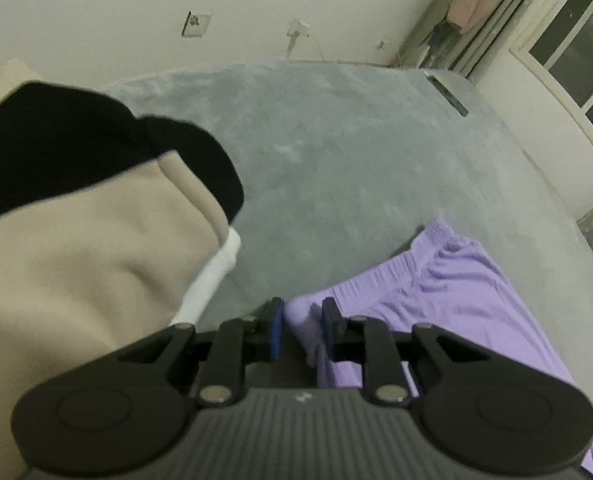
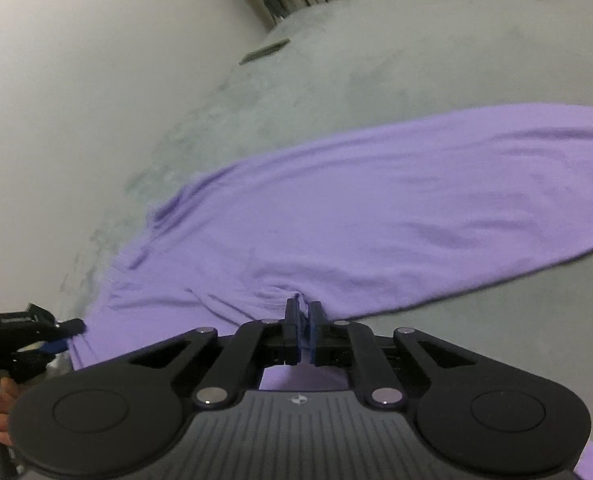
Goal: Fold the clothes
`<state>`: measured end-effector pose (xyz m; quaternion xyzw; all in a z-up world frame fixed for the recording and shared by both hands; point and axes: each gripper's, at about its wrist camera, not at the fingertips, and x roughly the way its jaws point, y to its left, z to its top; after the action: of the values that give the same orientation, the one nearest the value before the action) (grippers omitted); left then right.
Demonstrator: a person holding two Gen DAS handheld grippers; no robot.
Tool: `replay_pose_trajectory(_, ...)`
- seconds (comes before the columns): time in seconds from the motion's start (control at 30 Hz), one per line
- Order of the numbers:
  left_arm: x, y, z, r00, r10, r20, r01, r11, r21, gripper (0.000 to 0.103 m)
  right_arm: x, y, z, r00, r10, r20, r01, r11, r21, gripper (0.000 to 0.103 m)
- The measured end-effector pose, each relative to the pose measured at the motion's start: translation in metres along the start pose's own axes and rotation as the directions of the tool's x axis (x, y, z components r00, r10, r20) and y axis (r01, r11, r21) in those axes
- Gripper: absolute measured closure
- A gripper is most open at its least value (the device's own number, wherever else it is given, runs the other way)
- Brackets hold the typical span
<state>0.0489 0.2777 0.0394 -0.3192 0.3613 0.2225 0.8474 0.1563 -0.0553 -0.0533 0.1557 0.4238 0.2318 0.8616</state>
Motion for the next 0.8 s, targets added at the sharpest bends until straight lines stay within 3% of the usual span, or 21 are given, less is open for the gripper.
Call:
replay_pose_trajectory(0.13, -0.007, -0.005, -0.002, 0.998, 0.029, 0.049, -0.031, 0.999, 0.024, 0.085, -0.006, -0.009, 0.003, 0.996, 0.078, 0.037, -0.08, 0.993, 0.083, 0.088)
replay_pose_trajectory(0.27, -0.01, -0.009, -0.004, 0.998, 0.014, 0.059, -0.017, 0.999, 0.043, 0.085, 0.0, -0.015, 0.004, 0.998, 0.065, -0.001, -0.065, 0.992, 0.111, 0.082)
replay_pose_trajectory(0.3, -0.011, -0.01, -0.003, 0.998, 0.009, 0.07, -0.012, 0.998, 0.056, 0.085, 0.001, -0.013, 0.004, 0.998, 0.057, 0.003, -0.057, 0.993, 0.102, 0.082)
replay_pose_trajectory(0.37, -0.017, -0.012, -0.006, 0.997, 0.007, 0.082, -0.014, 0.997, 0.074, 0.085, -0.004, -0.007, 0.003, 0.999, 0.028, 0.032, -0.03, 0.998, 0.063, 0.097)
replay_pose_trajectory(0.4, -0.015, -0.012, -0.005, 0.997, 0.002, 0.077, -0.008, 0.997, 0.078, 0.083, -0.009, -0.005, 0.002, 0.999, 0.013, 0.047, -0.016, 0.999, 0.045, 0.097)
replay_pose_trajectory(0.57, -0.004, -0.01, -0.002, 0.999, -0.013, 0.03, 0.011, 0.997, 0.077, 0.082, -0.015, -0.001, -0.002, 0.994, -0.1, 0.048, 0.101, 0.995, -0.019, 0.097)
replay_pose_trajectory(0.73, -0.013, -0.005, 0.001, 0.998, -0.038, 0.043, 0.035, 0.997, 0.069, 0.08, -0.019, 0.009, 0.0, 0.991, -0.111, 0.072, 0.118, 0.989, -0.094, 0.095)
replay_pose_trajectory(0.8, -0.015, -0.003, 0.002, 0.998, -0.033, 0.052, 0.03, 0.997, 0.064, 0.077, -0.019, 0.022, 0.002, 0.991, -0.104, 0.082, 0.116, 0.982, -0.151, 0.085)
